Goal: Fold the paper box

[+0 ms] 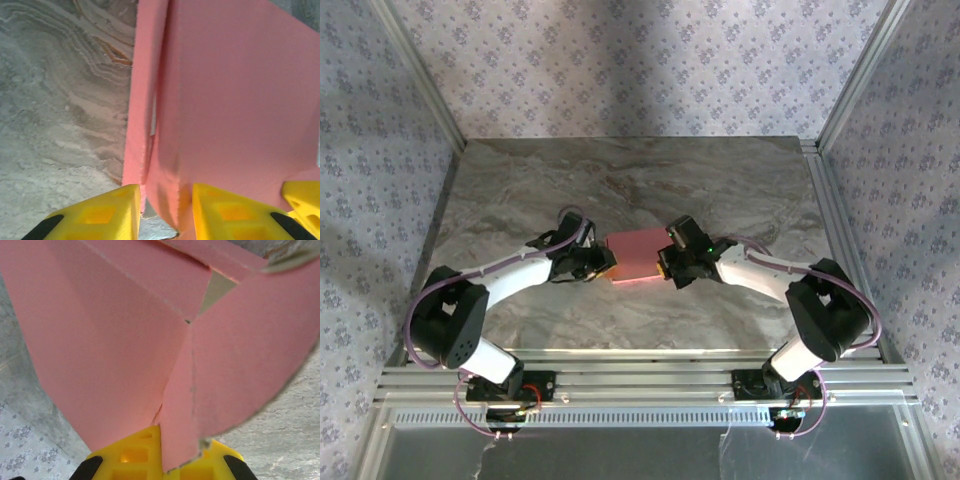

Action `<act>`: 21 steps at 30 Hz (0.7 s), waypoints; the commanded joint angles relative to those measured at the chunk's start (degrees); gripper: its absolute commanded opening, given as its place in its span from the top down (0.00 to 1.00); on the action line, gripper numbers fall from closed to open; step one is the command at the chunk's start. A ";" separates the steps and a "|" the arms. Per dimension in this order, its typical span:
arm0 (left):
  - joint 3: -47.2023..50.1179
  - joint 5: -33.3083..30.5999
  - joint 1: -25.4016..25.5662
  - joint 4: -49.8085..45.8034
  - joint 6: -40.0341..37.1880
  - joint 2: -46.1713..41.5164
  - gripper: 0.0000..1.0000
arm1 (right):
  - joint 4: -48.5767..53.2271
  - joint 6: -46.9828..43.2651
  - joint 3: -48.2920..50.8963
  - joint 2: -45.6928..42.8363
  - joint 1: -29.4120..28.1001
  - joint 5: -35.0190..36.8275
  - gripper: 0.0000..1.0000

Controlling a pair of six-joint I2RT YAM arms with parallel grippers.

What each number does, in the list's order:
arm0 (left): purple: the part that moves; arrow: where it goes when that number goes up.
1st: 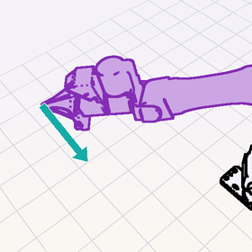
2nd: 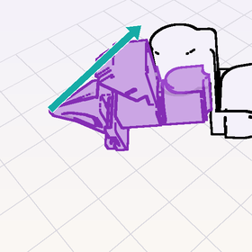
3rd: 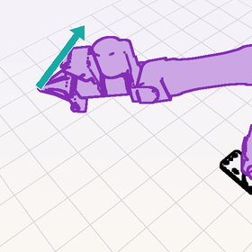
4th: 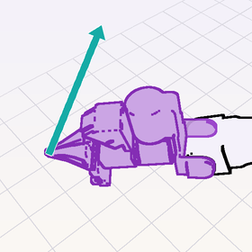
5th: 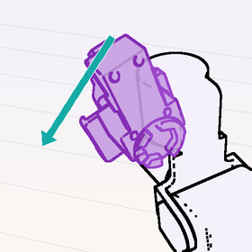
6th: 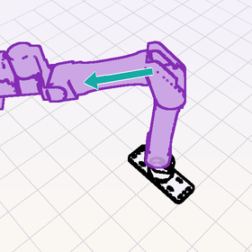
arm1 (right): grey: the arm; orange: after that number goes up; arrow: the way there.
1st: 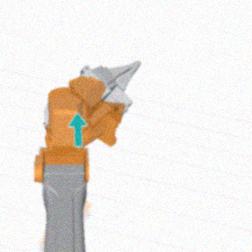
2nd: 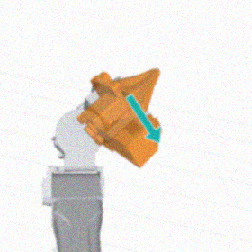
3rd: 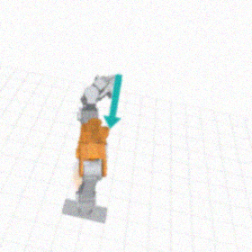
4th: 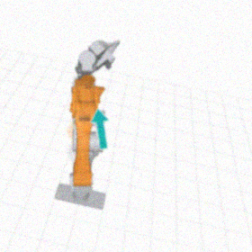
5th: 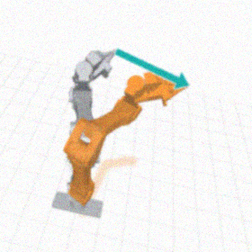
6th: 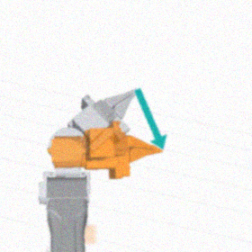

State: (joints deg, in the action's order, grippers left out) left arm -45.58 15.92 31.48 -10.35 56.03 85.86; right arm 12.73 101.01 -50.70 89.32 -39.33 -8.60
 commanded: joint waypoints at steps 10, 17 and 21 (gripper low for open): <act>-0.65 2.38 0.56 4.42 1.18 1.25 0.84 | 4.20 -0.79 -1.47 0.90 -0.13 -0.36 1.00; -1.48 0.52 0.62 0.22 -0.80 0.92 0.93 | 5.96 -0.82 -1.86 1.48 -0.24 -1.06 1.00; -5.77 -4.35 0.99 -9.82 -5.89 -0.99 0.74 | 13.78 -3.66 -5.40 1.59 0.26 -2.20 0.80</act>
State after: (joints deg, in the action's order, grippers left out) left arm -47.11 14.83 31.99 -13.45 54.54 86.80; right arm 17.91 99.94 -53.23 90.28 -39.33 -9.87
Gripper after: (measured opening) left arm 0.238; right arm 0.173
